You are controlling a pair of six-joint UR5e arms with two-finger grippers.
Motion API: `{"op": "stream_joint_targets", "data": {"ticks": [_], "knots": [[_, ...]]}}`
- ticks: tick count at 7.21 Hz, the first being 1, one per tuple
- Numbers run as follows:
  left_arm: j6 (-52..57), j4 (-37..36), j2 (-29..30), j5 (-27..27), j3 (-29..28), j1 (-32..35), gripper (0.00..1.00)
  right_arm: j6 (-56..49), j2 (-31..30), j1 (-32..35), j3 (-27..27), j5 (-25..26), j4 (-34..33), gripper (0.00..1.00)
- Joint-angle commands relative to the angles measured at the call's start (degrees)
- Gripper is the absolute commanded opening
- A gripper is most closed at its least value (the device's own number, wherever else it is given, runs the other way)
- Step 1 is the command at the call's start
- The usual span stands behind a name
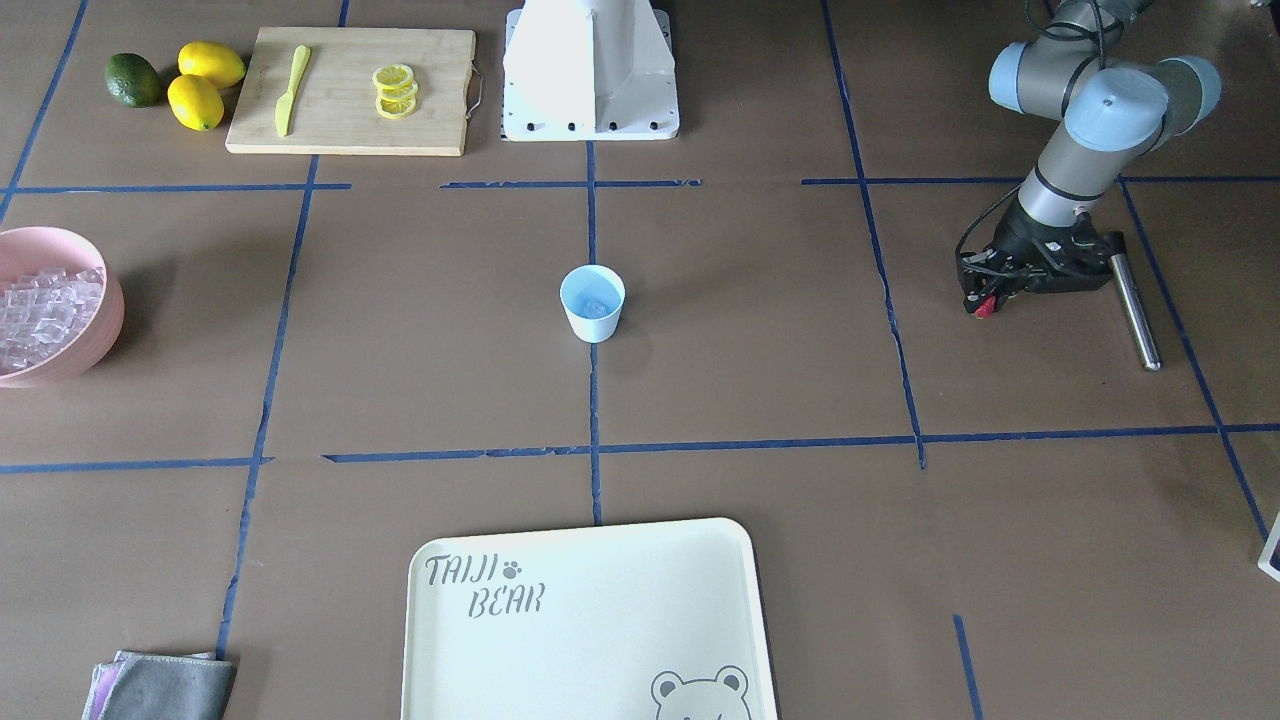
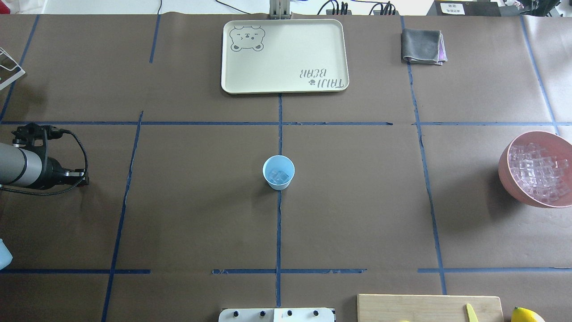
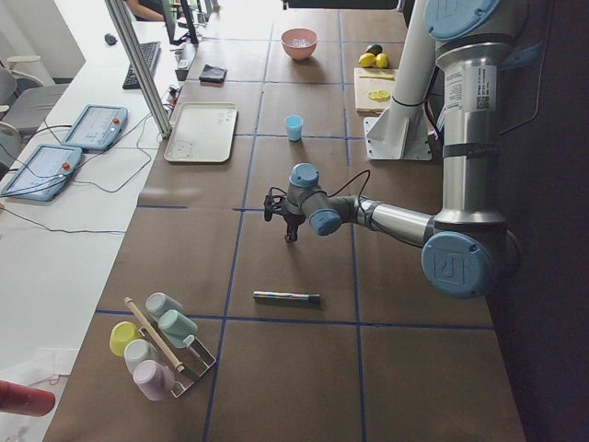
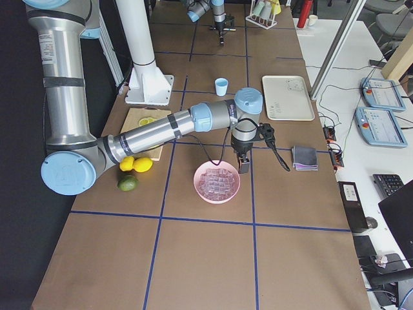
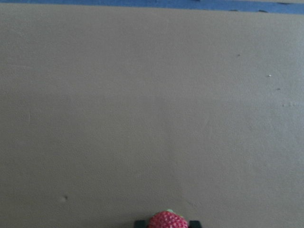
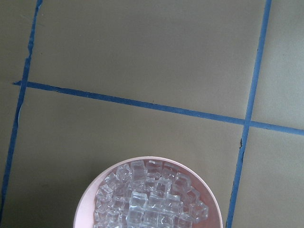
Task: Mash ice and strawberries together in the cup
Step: 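Lower the left gripper onto the red strawberry and grasp it, then carry the strawberry with the left gripper over the light-blue cup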
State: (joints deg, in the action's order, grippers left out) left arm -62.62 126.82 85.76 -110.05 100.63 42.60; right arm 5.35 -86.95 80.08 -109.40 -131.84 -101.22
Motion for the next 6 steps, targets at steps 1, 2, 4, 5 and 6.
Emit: {"op": "stream_joint_targets", "data": {"ticks": [1,2,4,5,6], "knots": [[-0.23,-6.96,0.89,-0.43,6.02,1.25,0.0,-0.33,-0.49,0.16,0.32,-0.17,0.06,1.0],[-0.23,-19.21,3.16,-0.51,13.81,1.43,0.0,-0.42,-1.37,0.68,1.28,-1.13,1.45,1.0],[-2.84,-43.66,20.06,-0.69,19.16,1.43,0.0,-0.34,-7.85,2.7,5.92,-2.54,15.36,1.0],[-8.69,-47.16,27.98,-2.34,17.51,0.82,0.0,-1.29,-10.66,4.71,7.78,-2.98,20.49,1.0],[-13.54,-46.5,32.67,-4.8,14.89,0.47,0.0,-5.91,-11.91,8.21,8.58,-4.29,20.71,1.0]]}}
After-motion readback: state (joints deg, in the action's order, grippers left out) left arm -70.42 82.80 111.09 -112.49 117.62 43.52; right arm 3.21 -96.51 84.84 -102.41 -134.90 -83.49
